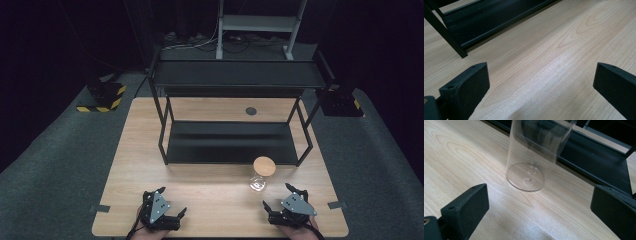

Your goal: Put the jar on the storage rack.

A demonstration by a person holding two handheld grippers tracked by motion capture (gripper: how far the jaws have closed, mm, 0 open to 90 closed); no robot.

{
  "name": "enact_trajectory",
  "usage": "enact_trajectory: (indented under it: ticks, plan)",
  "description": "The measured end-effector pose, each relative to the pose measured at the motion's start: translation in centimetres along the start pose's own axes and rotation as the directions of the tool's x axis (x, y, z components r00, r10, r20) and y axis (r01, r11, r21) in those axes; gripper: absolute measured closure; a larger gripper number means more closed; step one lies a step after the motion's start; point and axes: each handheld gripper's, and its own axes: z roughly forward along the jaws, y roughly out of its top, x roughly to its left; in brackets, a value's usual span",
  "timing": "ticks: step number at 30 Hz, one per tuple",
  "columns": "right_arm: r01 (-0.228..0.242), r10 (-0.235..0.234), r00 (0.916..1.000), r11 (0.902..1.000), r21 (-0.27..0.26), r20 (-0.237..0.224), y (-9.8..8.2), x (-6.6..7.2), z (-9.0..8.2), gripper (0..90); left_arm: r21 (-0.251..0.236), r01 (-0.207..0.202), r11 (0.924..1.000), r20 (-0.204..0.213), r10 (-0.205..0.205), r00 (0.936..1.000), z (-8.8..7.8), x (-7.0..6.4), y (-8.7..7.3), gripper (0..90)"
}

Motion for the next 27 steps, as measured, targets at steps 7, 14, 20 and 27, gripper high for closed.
enact_trajectory:
  ticks: [7,14,20,27]
  plan:
    - [-0.009,0.009,0.9999,0.9999,-0.014,0.01,0.3,-0.1,-0.4,0.7,-0.003,0.002,1.0,0.004,-0.002,1.0,0.0,0.0,0.0,0.9]
    - [-0.01,0.011,0.9997,0.9992,-0.039,0.02,0.8,-0.1,-0.9,0.7,-0.002,-0.003,1.0,0.006,0.003,1.0,0.0,0.0,0.0,0.9]
    - [-0.016,0.018,0.9995,0.9979,-0.063,0.027,1.2,-0.1,-1.4,0.7,-0.002,-0.006,1.0,0.007,0.006,1.0,0.0,0.0,0.0,1.0]
    - [-0.014,0.016,0.9994,0.9974,-0.07,0.029,1.4,-0.1,-1.5,0.7,-0.003,-0.006,1.0,0.008,0.006,1.0,0.0,0.0,0.0,0.9]
